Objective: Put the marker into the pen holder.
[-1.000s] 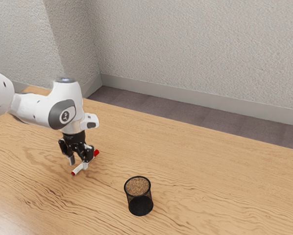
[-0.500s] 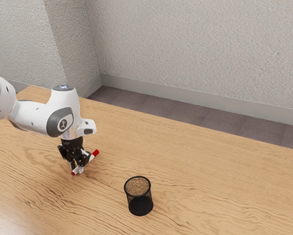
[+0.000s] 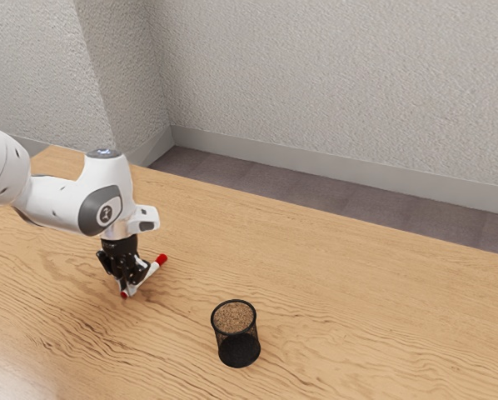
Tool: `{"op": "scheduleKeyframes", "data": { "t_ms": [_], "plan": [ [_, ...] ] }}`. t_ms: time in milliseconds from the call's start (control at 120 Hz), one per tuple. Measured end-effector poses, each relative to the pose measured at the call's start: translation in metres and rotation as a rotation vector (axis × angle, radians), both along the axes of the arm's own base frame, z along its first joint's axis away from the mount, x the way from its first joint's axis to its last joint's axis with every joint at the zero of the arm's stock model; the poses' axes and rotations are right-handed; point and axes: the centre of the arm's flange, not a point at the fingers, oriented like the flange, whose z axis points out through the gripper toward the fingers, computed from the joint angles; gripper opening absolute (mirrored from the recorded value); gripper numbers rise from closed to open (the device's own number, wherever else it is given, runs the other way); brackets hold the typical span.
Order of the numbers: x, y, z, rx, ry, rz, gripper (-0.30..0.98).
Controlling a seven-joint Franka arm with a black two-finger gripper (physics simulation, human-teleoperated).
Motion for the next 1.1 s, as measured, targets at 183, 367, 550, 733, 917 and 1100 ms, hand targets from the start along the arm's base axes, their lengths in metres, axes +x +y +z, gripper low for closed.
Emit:
{"op": "scheduleKeyframes", "data": {
  "t_ms": [183,367,550,733,917,1100],
  "plan": [
    [0.003,0.004,-0.003,-0.003,0.002,-0.001,0.02],
    [0.004,0.007,-0.004,-0.005,0.004,-0.003,0.01],
    [0.006,0.006,-0.002,-0.009,0.005,0.0,-0.03],
    [0.026,-0.02,0.042,-0.005,0.019,-0.027,-0.05],
    [0.001,-0.112,0.143,0.002,0.002,-0.147,-0.05],
    [-0.058,-0.243,0.193,0.023,0.046,-0.329,-0.04]
  ]
}}
